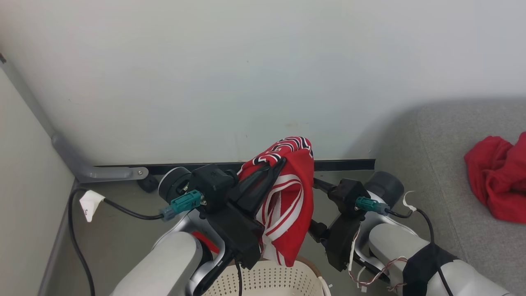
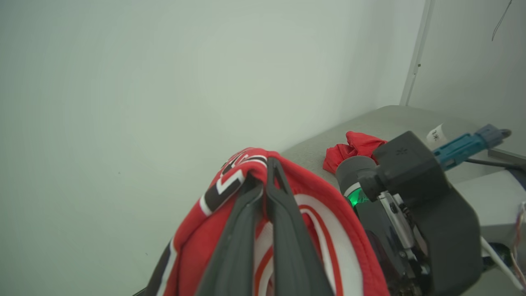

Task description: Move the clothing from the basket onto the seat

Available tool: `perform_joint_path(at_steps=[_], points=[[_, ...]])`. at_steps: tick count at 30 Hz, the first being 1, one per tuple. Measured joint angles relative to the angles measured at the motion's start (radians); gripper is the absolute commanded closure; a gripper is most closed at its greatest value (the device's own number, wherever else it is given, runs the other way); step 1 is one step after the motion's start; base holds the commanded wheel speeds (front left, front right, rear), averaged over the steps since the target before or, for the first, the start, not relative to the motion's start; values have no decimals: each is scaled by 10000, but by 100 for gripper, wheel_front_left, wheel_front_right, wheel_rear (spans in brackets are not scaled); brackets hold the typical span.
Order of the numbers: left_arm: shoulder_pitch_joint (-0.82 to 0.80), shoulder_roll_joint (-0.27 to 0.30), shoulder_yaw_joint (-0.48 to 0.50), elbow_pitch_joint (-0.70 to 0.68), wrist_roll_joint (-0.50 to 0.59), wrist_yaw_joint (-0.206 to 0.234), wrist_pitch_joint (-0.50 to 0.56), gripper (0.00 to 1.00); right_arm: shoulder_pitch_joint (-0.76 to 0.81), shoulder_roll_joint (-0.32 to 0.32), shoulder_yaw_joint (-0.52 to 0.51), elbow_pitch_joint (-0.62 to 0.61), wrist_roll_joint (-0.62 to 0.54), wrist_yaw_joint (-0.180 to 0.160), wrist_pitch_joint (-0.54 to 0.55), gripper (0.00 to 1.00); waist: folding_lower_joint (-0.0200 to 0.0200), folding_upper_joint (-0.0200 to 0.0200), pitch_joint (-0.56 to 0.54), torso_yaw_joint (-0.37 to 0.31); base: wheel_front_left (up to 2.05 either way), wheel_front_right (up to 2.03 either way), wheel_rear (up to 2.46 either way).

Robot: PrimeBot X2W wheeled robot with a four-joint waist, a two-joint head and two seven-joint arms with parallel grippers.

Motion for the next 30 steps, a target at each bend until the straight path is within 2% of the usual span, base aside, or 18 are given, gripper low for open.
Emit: perform_joint_path(at_steps=[6, 12, 13, 14, 16, 30], points=[[5, 96, 23, -40, -40, 27, 2, 100, -374, -86, -4, -884, -63, 0, -2, 0, -2, 0, 59, -55, 0, 0, 0], [6, 104, 98, -42, -82, 82, 2, 100, -447, -221, -291, -1124, -163, 0, -2, 0, -2, 0, 108, -106, 0, 0, 0], [6, 119, 109, -42, -82, 84, 2, 100, -446, -270, -307, -1152, -173, 0, -2, 19, -2, 0, 115, -113, 0, 0, 0], [7, 134, 123, -42, -82, 88, 2, 100, -445, -311, -313, -1175, -211, 0, -2, 60, -1, 1, 122, -120, 0, 0, 0], [8, 144, 140, -44, -82, 123, 2, 100, -441, -360, -318, -1231, -222, 0, -2, 100, -2, 0, 138, -131, 0, 0, 0], [61, 288, 234, -46, -82, 188, 0, 100, 182, -1053, -1057, -1386, -205, 0, -4, 100, -1, 0, 221, -253, 0, 0, 0]])
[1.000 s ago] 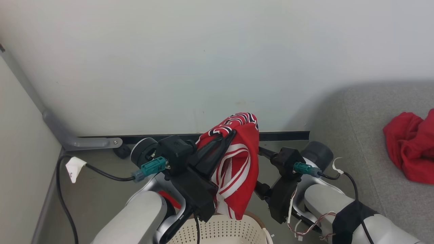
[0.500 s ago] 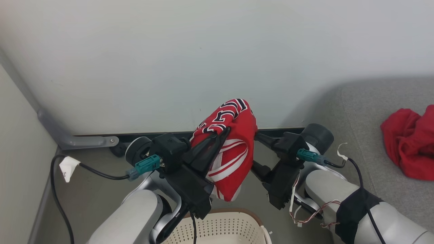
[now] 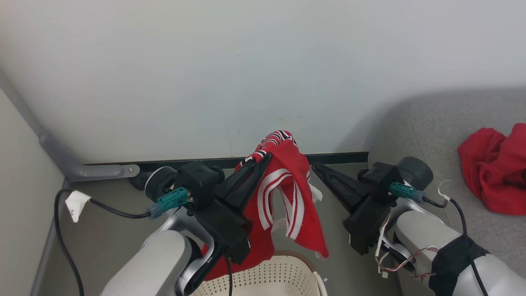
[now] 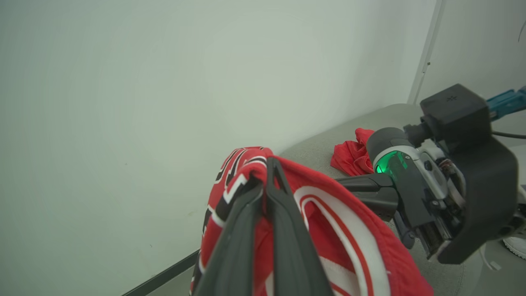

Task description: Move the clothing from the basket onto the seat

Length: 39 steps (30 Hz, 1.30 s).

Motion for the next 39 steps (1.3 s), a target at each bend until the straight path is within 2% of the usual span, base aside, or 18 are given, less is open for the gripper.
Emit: perform_joint_path(at_steps=[8, 9, 11, 12, 13, 19, 23, 31, 39], points=[[37, 61, 35, -65, -13, 84, -2, 100, 576, -261, -706, -33, 107, 0, 0, 100, 0, 0, 39, -169, 0, 0, 0], [38, 63, 35, -65, -13, 84, -2, 100, 673, -274, -807, -33, 132, 0, -2, 91, 0, 0, 39, -188, 0, 0, 0], [43, 92, 44, -67, -15, 84, -2, 100, 871, -282, -1001, -29, 224, 0, 0, 50, 0, 0, 38, -229, 0, 0, 0], [43, 92, 44, -67, -15, 84, -2, 100, 871, -282, -1001, -29, 224, 0, 0, 11, 0, 0, 38, -229, 0, 0, 0], [49, 113, 54, -67, -15, 86, -4, 100, 967, -286, -1091, -25, 244, 0, 0, 0, 0, 0, 36, -250, 0, 0, 0], [196, 198, 138, -19, -42, 159, -94, 100, 1638, -339, -1733, -77, 453, -13, 0, 0, 0, 0, -3, -389, 0, 0, 0], [251, 330, 318, 44, -46, 249, -196, 100, 2094, -336, -2096, -198, 472, -153, 0, 0, 0, 0, -55, -514, 0, 0, 0], [659, 504, 495, 236, -94, 351, -372, 100, 3241, -405, -2727, -905, 527, -683, 0, 0, 0, 0, -266, -816, 0, 0, 0], [1027, 593, 736, 489, -374, 529, -546, 100, 4446, -759, -3313, -1918, 362, -1239, 0, 0, 0, -1, -501, -1113, 0, 0, 0]])
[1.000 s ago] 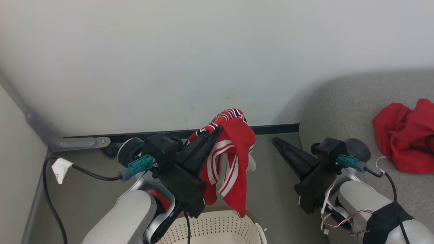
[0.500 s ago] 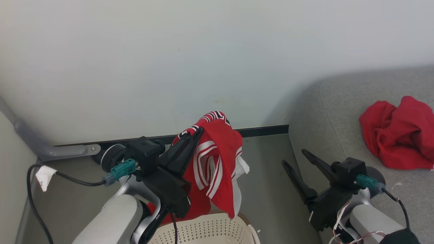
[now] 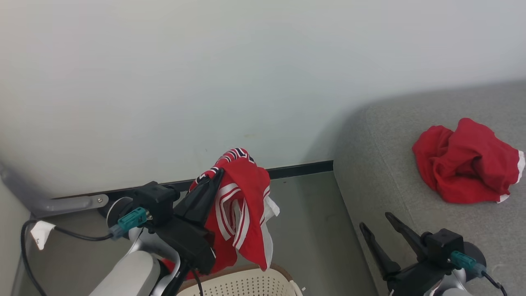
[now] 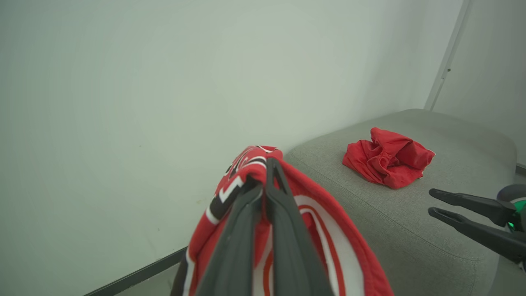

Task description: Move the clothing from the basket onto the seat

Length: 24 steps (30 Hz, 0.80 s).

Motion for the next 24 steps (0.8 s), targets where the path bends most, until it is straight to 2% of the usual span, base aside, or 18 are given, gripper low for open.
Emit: perform_joint_path(at_steps=[9, 24], points=[[253, 65, 84, 73, -67, 165, -174, 100, 1217, -449, -675, -1127, -286, -625, 0, 0, 0, 0, -193, -214, 0, 0, 0], [415, 144, 242, 245, -107, 259, -280, 100, 1787, -717, -1542, -2406, -771, -890, 0, 0, 1, 0, -106, -187, 0, 0, 0]])
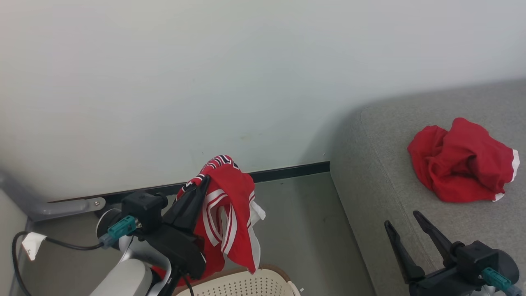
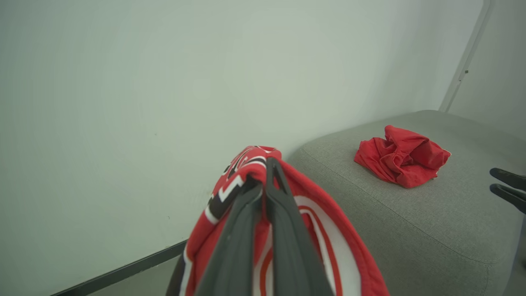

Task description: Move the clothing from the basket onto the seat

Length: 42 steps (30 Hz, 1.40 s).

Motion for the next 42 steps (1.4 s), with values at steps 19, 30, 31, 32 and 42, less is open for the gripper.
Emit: perform_joint_path(at_steps=[19, 30, 31, 32, 42], points=[[-660, -173, 75, 431, -15, 0, 48, 100, -1169, 1473, 1768, -188, -1091, 1337, -4, 0, 0, 0, 351, 315, 0, 0, 0], [-1354, -468, 25, 742, -12, -23, 167, 100, -2709, 2330, 3149, 1592, -1881, 1977, -73, 0, 1, 1, 594, 509, 0, 0, 0], [-1435, -545, -17, 773, -12, -29, 211, 100, -2865, 2403, 3193, 1776, -1887, 2002, -73, 0, 1, 1, 615, 538, 0, 0, 0], [-1519, -623, -58, 796, -10, -52, 211, 100, -3008, 2470, 3269, 1983, -1916, 2031, -73, 0, 0, 0, 635, 573, 0, 0, 0], [-1931, -982, -253, 1110, 6, -190, 213, 100, -3897, 3308, 4008, 3649, -2056, 2117, -73, 0, 0, 1, 768, 982, 0, 0, 0]])
